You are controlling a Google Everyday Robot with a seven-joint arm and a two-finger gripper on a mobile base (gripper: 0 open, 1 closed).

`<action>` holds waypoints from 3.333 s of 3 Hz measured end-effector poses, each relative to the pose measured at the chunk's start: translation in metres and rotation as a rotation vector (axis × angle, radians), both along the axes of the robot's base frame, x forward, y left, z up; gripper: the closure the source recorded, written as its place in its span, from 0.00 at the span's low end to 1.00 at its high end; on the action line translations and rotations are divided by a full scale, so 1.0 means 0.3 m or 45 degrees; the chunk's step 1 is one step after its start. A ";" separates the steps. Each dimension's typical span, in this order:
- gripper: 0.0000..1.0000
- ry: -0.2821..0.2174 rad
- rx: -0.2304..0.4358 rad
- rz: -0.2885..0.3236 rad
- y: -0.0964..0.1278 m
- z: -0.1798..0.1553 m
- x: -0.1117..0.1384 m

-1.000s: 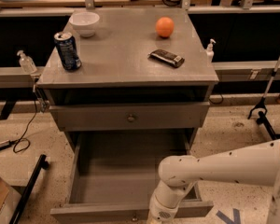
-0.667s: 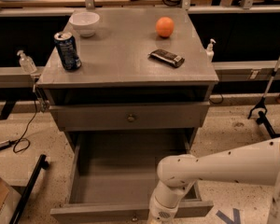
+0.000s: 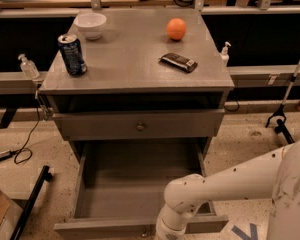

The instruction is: Close middle drawer

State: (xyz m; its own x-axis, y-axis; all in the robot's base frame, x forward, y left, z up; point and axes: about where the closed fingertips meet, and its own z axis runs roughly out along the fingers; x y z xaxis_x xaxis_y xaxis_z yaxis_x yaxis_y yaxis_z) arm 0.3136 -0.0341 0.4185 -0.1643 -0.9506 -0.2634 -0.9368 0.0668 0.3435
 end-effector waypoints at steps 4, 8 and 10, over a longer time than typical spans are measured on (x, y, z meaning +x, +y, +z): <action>1.00 -0.067 0.037 -0.002 0.038 -0.121 0.079; 1.00 -0.116 0.059 0.008 0.033 -0.115 0.147; 1.00 -0.123 0.048 -0.008 0.030 -0.120 0.135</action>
Offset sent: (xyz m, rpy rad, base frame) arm 0.0195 0.0032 -0.0860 0.0384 0.0368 -0.0405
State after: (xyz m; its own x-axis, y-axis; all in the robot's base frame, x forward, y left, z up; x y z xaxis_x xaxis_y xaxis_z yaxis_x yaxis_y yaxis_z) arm 0.3541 -0.0251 0.3826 -0.1420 -0.9387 -0.3141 -0.9653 0.0611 0.2537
